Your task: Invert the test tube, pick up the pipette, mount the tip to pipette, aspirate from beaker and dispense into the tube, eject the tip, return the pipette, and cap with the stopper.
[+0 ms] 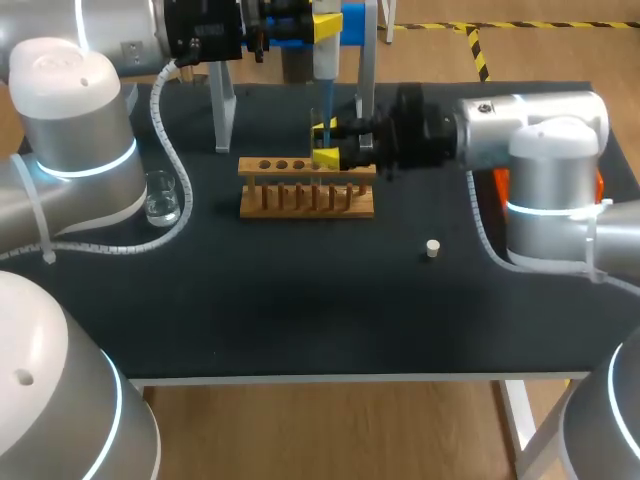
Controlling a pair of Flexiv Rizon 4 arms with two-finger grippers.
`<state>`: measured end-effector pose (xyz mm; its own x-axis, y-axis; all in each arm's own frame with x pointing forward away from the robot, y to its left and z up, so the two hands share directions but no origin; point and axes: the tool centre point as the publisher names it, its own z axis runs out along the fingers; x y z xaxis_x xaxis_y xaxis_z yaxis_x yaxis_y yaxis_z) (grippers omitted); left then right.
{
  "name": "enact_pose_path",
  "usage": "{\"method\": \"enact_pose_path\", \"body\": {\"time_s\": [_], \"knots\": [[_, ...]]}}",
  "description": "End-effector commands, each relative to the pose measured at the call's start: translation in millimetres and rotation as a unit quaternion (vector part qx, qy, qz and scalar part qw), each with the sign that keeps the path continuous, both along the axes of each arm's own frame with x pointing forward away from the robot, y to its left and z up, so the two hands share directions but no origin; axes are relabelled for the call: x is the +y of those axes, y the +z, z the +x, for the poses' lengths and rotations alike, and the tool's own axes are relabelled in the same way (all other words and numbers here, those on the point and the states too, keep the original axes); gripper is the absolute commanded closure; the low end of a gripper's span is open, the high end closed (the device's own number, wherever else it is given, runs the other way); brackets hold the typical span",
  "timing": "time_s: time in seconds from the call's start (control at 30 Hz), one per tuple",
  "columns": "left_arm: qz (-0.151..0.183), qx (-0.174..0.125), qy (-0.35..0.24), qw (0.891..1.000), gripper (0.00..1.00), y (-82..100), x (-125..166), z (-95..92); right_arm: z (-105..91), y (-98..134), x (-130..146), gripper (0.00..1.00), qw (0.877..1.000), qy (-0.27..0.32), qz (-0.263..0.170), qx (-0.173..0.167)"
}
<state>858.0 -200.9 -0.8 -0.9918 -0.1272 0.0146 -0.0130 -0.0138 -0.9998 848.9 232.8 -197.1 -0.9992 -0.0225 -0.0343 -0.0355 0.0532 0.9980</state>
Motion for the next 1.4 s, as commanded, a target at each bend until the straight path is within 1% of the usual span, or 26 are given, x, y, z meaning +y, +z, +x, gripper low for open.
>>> {"method": "enact_pose_path", "body": {"time_s": [0.03,0.13,0.3,0.53,0.7,0.8,1.4], "knots": [[-0.001,-0.001,0.001,1.0,1.0,0.1,-1,-0.1,-6.8,-5,-17,0.0,1.0,0.001,-0.015,-0.005],[-0.001,-0.001,0.001,1.0,1.0,0.1,-1,-0.1,-10.0,-10,-30,0.0,1.0,-0.001,-0.026,-0.007],[-0.001,-0.001,0.001,1.0,1.0,0.1,-1,-0.1,-17.7,-16,-51,0.0,0.998,-0.005,-0.052,-0.022],[-0.001,-0.001,0.001,1.0,1.0,0.1,-1,-0.1,-30.0,-23,-81,0.0,0.998,-0.013,-0.062,-0.023],[-0.001,-0.001,0.001,1.0,1.0,0.1,-1,-0.1,-35.8,-24,-94,0.0,0.998,-0.019,-0.063,-0.02],[-0.001,-0.001,0.001,1.0,1.0,0.1,-1,-0.1,-40.4,-24,-99,0.0,0.998,-0.019,-0.063,-0.021],[-0.001,-0.001,0.001,1.0,1.0,0.1,-1,-0.1,-40.4,-24,-99,0.0,0.998,-0.019,-0.063,-0.021]]}}
